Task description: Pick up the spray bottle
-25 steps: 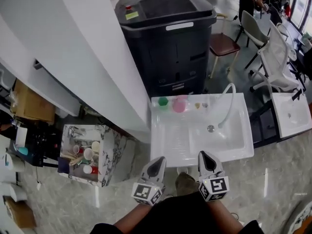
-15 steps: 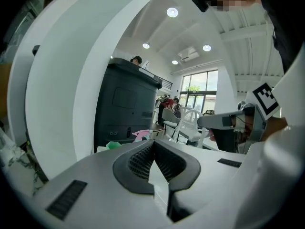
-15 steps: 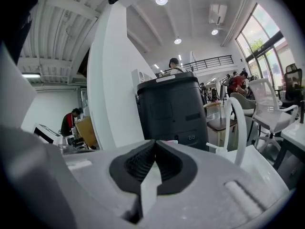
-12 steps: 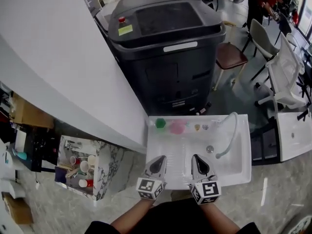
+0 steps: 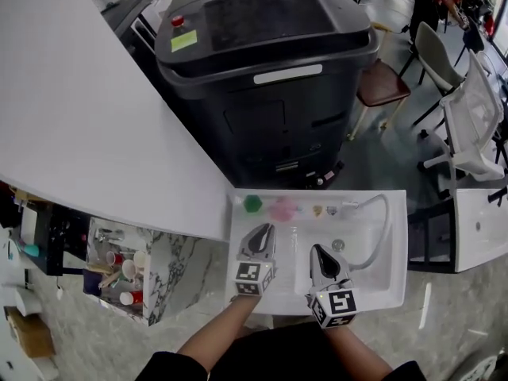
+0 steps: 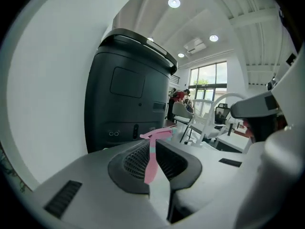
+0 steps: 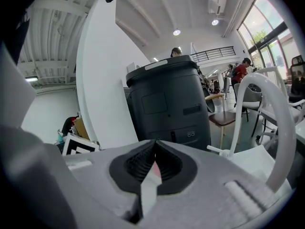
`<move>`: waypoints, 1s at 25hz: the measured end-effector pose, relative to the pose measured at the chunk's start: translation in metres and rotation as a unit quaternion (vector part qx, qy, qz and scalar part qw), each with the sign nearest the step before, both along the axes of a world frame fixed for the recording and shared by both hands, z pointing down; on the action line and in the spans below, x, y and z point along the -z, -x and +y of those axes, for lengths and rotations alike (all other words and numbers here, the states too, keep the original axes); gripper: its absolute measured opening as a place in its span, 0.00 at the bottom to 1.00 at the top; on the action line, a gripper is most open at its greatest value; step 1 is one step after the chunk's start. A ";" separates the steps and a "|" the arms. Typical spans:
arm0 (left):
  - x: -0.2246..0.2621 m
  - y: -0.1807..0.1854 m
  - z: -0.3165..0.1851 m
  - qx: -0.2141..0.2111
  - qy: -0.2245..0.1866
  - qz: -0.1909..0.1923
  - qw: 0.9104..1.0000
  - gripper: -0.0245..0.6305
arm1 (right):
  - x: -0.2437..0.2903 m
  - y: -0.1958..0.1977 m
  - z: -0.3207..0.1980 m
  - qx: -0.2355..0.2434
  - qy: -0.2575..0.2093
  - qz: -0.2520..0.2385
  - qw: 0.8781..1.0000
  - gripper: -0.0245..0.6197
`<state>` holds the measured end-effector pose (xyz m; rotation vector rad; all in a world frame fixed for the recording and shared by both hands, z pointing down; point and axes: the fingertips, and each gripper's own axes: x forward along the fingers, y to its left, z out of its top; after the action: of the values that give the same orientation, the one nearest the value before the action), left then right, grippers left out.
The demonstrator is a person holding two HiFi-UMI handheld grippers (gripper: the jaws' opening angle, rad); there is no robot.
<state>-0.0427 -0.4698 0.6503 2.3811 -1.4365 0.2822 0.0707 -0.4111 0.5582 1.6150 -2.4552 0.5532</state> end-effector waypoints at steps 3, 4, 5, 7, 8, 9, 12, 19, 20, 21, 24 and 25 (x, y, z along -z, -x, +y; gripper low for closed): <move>-0.012 -0.007 -0.025 -0.006 0.006 -0.007 1.000 0.21 | -0.008 -0.003 -0.006 0.003 0.008 0.004 1.000 0.04; -0.016 -0.011 -0.030 -0.011 0.010 -0.010 1.000 0.24 | -0.010 -0.004 -0.008 0.003 0.010 0.004 1.000 0.04; -0.020 -0.014 -0.035 -0.017 0.013 -0.013 1.000 0.26 | -0.011 -0.005 -0.009 0.002 0.012 0.004 1.000 0.04; -0.028 -0.022 -0.041 -0.030 0.020 -0.020 0.999 0.29 | -0.012 -0.007 -0.009 0.001 0.014 0.001 1.000 0.04; -0.033 -0.025 -0.044 -0.034 0.024 -0.025 0.999 0.32 | -0.013 -0.009 -0.009 0.001 0.014 0.000 1.000 0.04; -0.038 -0.028 -0.047 -0.037 0.028 -0.030 0.998 0.34 | -0.013 -0.010 -0.008 0.001 0.015 -0.001 1.000 0.04; -0.052 -0.037 -0.057 -0.042 0.038 -0.042 0.997 0.38 | -0.016 -0.015 -0.006 0.002 0.017 -0.002 1.000 0.04; -0.069 -0.043 -0.075 -0.039 0.046 -0.066 0.996 0.39 | -0.019 -0.022 -0.003 0.005 0.020 0.003 1.000 0.04; -0.070 -0.043 -0.077 -0.039 0.047 -0.067 0.996 0.39 | -0.020 -0.023 -0.003 0.005 0.020 0.003 1.000 0.04; -0.071 -0.044 -0.078 -0.038 0.048 -0.067 0.996 0.39 | -0.020 -0.024 -0.002 0.004 0.021 0.002 1.000 0.04; -0.073 -0.044 -0.082 -0.028 0.068 -0.049 0.996 0.38 | -0.022 -0.026 0.001 0.002 0.023 0.002 1.000 0.04; -0.074 -0.044 -0.082 -0.025 0.075 -0.042 0.996 0.38 | -0.022 -0.027 0.001 0.002 0.023 0.002 1.000 0.04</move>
<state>0.0017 -0.5521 0.7240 2.3104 -1.3431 0.4919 0.0977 -0.4097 0.5802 1.5925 -2.4229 0.6021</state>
